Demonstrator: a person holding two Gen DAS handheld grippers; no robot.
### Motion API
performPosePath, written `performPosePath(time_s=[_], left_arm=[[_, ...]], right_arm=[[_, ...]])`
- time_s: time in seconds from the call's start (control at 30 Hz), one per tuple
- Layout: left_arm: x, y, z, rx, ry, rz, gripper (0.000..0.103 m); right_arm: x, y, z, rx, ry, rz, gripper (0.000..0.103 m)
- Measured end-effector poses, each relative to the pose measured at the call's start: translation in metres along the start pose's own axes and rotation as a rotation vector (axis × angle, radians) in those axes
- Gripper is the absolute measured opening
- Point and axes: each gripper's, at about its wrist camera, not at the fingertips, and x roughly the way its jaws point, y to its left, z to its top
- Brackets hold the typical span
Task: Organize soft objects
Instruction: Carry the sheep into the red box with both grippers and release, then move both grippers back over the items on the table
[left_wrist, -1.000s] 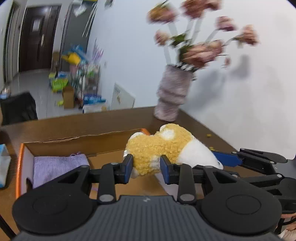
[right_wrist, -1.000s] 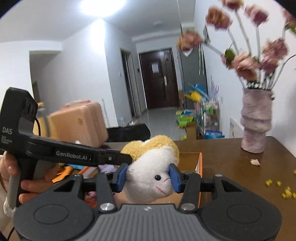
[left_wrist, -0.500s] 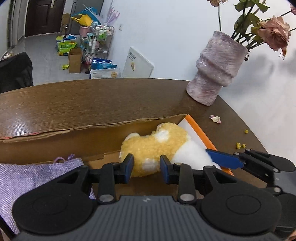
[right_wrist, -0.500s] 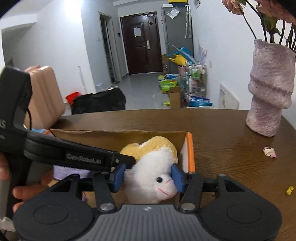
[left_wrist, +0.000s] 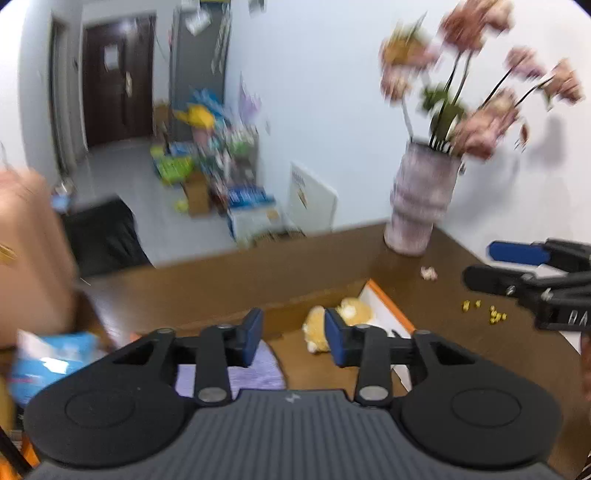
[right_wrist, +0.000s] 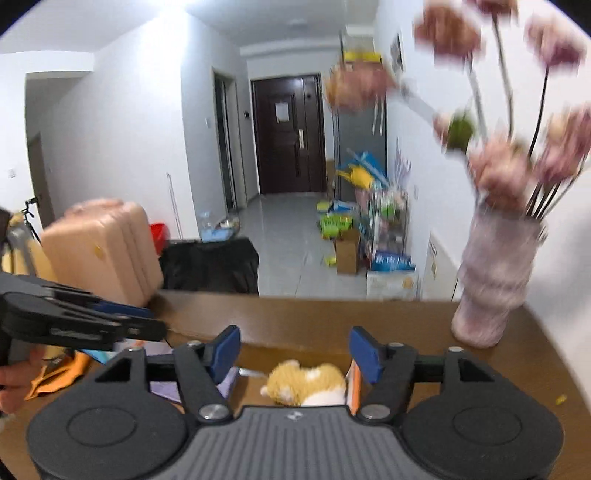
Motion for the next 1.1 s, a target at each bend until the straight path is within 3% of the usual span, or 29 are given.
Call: performPosePath(time_s=[0.03,0.07,0.1,0.33,0.5,0.63,0.9,1.0,1.1], left_arm=[[-0.018,-0.002,0.003,0.004,-0.024,0.017,0.055],[-0.041,-0.004,0.003,0.01,-0.057,0.031,0.065],[-0.06,-0.007,0.001,0.018,-0.088,0.038,0.068],[-0.159,-0.026,-0.024,0.033,-0.214,0.067,0.077],[-0.201,-0.041,-0.074,0.03,-0.296,0.135,0.084],[-0.232,-0.048,-0.132,0.01,-0.36,0.159,0.087],[-0.279,-0.067,-0.261,0.041,-0.388,0.199,0.091],[-0.296,-0.075,-0.301,0.05,-0.409,0.223,0.092],[-0.312,-0.078,-0.338,0.003,-0.412,0.228,0.097]], right_arm=[[-0.016,0.003,0.006,-0.013,-0.008,-0.002,0.079],[-0.036,0.005,0.011,-0.02,-0.023,0.002,0.082],[-0.052,0.007,0.014,-0.019,-0.037,0.004,0.082],[-0.134,0.033,0.011,-0.034,-0.095,-0.025,0.084],[-0.176,0.058,-0.018,-0.046,-0.157,-0.019,0.084],[-0.208,0.073,-0.063,-0.048,-0.193,0.012,0.088],[-0.286,0.102,-0.18,-0.024,-0.24,0.118,0.089],[-0.315,0.115,-0.22,-0.042,-0.254,0.103,0.09],[-0.336,0.131,-0.26,-0.065,-0.283,0.099,0.101]])
